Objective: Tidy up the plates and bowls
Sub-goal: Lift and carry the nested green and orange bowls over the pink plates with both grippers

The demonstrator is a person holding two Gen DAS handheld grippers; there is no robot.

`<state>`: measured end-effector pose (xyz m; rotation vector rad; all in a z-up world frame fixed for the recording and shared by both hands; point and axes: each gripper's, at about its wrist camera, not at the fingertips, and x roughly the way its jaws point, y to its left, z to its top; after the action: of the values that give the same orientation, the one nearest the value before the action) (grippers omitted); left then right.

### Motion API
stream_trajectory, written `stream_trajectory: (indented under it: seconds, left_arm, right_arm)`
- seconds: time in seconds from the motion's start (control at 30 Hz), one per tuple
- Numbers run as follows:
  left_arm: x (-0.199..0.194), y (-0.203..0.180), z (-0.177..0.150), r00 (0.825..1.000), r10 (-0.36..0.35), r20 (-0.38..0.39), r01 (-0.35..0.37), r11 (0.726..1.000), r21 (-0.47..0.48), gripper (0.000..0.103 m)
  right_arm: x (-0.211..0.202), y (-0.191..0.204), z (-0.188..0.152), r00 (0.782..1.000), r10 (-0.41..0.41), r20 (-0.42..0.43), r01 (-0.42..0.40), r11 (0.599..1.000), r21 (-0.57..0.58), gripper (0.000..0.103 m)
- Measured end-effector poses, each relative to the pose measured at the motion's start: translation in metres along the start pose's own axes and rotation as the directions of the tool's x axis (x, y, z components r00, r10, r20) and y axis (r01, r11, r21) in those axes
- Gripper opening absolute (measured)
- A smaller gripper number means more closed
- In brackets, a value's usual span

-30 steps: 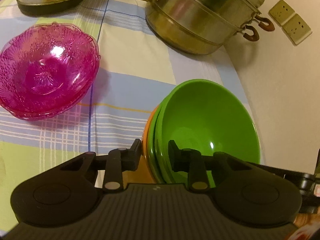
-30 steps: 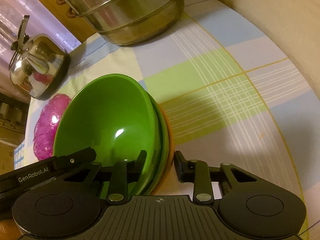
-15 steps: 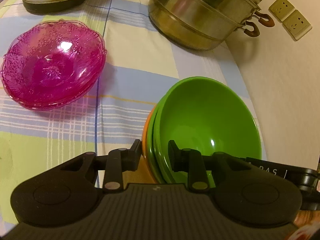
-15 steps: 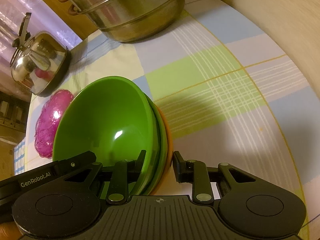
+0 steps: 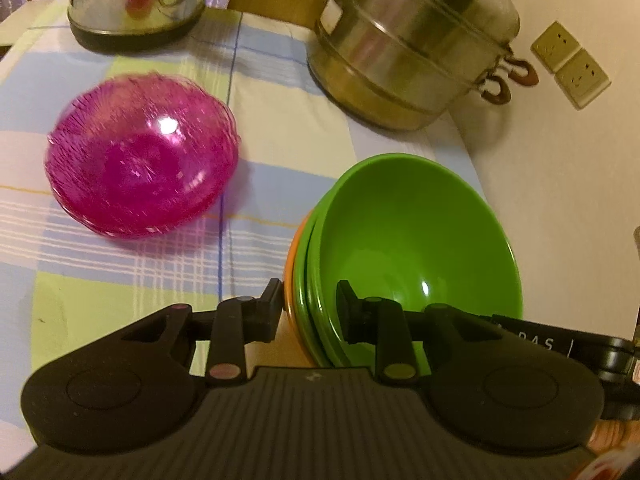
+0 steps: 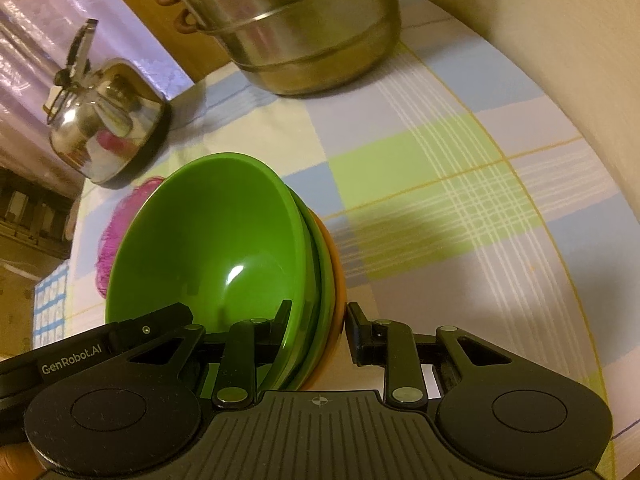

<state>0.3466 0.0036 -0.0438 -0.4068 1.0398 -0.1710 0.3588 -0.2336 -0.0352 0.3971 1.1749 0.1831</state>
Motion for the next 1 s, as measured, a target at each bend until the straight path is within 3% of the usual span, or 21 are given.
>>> stream_trajectory:
  seconds: [0.5, 1.0]
  left_arm:
    - [-0.055, 0.04, 0.037, 0.996, 0.035, 0.085, -0.032, 0.999, -0.035, 0.024]
    - [-0.064, 0.084, 0.066, 0.991, 0.069, 0.116, -0.06, 0.995, -0.079, 0.024]
  right_arm:
    - [-0.006, 0.077, 0.022, 0.998, 0.06, 0.02, -0.059, 0.995, -0.078, 0.027]
    - [0.024, 0.137, 0.043, 0.997, 0.08, 0.002, -0.079, 0.986, -0.146, 0.027]
